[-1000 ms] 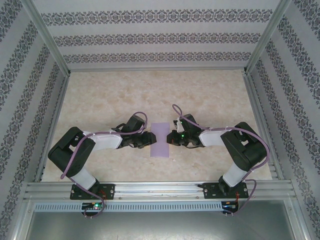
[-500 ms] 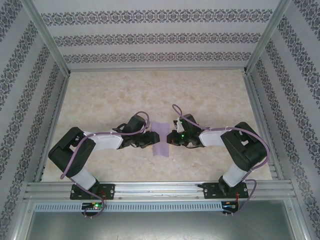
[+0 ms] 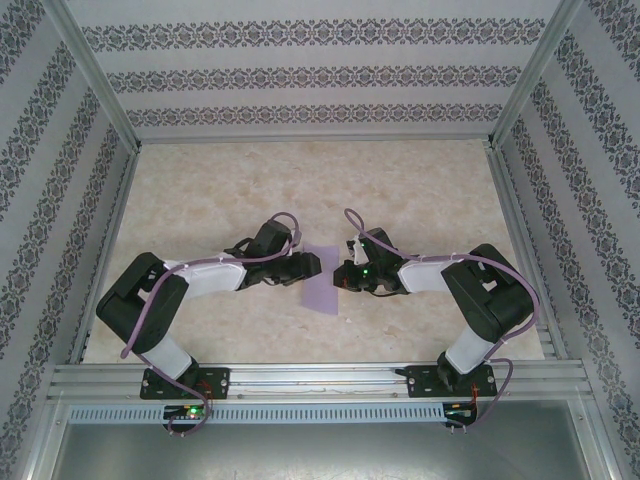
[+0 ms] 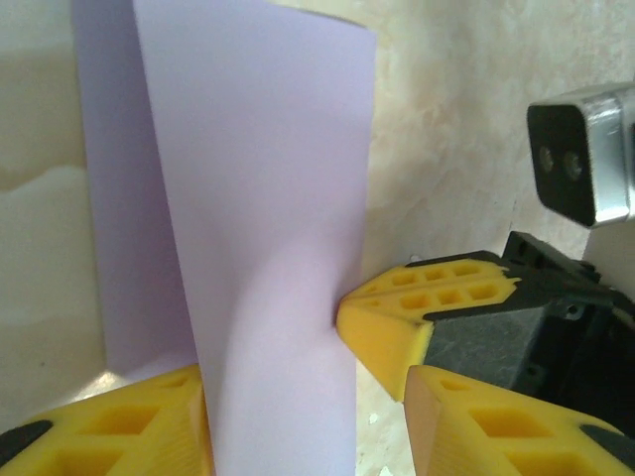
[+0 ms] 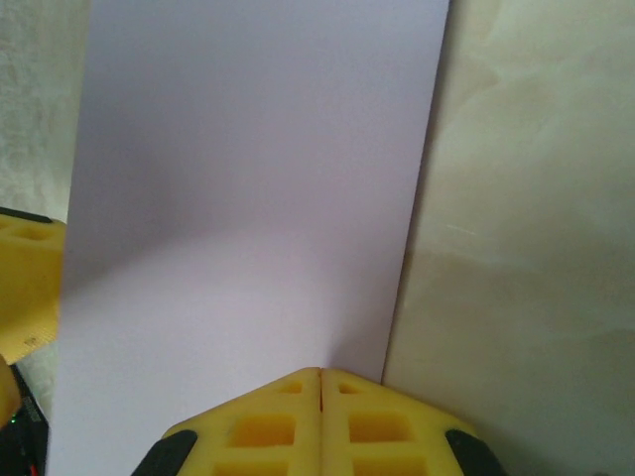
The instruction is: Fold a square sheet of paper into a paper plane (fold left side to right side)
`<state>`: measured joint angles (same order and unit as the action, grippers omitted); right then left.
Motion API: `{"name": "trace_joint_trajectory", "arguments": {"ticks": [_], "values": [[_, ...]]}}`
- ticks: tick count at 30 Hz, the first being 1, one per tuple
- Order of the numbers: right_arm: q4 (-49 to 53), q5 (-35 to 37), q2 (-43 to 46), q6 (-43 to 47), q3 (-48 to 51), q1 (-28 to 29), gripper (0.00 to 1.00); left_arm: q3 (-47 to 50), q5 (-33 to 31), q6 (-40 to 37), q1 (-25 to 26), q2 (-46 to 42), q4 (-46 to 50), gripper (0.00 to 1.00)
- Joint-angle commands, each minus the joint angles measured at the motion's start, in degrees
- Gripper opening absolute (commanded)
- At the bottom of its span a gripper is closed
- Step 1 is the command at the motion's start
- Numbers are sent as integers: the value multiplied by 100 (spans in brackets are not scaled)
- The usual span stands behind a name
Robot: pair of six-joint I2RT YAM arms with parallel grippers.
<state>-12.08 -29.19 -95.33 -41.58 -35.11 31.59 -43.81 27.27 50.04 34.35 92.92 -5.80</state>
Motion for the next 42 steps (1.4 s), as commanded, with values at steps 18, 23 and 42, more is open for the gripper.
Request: {"name": "trace_joint_trajectory", "arguments": {"ticks": [18, 23, 42], "values": [[689, 279, 440, 729, -48, -153, 0, 222, 44, -74, -130, -12, 128, 0], [699, 678, 1421, 1168, 233, -100, 22, 377, 15, 157, -130, -284, 126, 0], [-508, 4824, 2481, 3684, 1591, 4117, 67, 409, 45, 349, -121, -547, 390, 0]]}}
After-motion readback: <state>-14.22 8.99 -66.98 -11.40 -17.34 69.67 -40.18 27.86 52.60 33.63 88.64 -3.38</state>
